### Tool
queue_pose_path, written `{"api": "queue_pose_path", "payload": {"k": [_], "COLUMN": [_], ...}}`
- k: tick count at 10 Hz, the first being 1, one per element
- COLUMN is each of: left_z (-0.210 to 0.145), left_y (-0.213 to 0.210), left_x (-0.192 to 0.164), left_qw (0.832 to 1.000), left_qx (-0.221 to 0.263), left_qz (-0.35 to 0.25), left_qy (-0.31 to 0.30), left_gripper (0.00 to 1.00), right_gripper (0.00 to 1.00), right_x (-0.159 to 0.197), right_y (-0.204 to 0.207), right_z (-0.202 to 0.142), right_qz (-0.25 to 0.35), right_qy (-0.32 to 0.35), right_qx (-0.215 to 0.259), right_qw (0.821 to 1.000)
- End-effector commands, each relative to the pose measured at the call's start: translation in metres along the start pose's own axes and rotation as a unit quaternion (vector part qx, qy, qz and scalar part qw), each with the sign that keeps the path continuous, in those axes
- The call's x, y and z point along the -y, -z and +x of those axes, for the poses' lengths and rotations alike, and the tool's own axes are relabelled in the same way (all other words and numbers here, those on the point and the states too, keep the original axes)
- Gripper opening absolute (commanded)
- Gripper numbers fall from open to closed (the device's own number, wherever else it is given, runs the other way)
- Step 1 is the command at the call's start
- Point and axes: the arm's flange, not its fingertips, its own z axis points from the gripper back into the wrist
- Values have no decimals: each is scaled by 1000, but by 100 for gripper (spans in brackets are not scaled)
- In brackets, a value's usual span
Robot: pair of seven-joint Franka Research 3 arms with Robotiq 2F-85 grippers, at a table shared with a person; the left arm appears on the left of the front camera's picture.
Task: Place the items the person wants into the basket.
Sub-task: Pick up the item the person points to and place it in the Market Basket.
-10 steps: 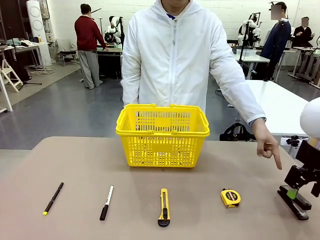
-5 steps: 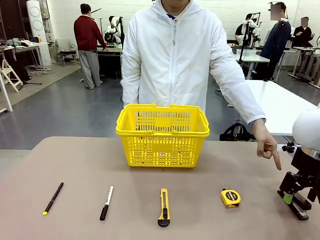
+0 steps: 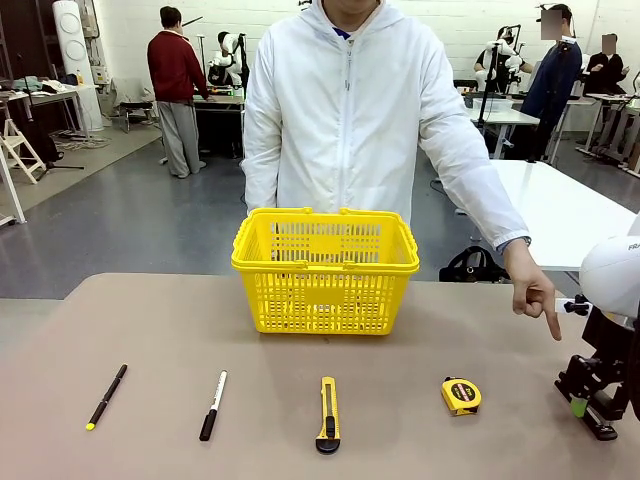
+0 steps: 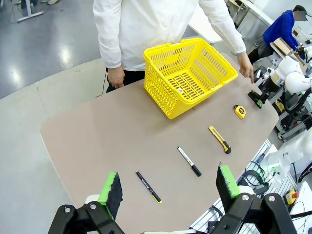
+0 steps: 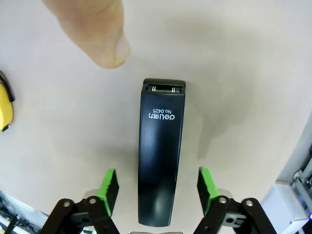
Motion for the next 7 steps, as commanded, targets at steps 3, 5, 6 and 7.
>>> {"api": "queue_pose_path", "payload": {"k": [3, 5, 6, 7], "left_z": [-1, -1, -1, -1], "left_y": [-1, -1, -1, -1], "left_x": [-1, -1, -1, -1], "left_qw": [1000, 1000, 1000, 1000], "left_qx": [3, 3, 3, 3], "left_qz": [-6, -6, -6, -6], "left_qy": [8, 8, 8, 8], "left_gripper": [100, 100, 100, 100], "right_gripper": [0, 2, 0, 0], "right_x": [1, 1, 0, -1], "right_y": [-2, -3, -4, -4], "right_z": [0, -1, -2, -3], "right_qz": [-23, -25, -26, -27], "right_qy": [-2, 1, 1, 2], "right_qx": [-7, -9, -9, -10], "right_qw": [1000, 1000, 1000, 1000]}}
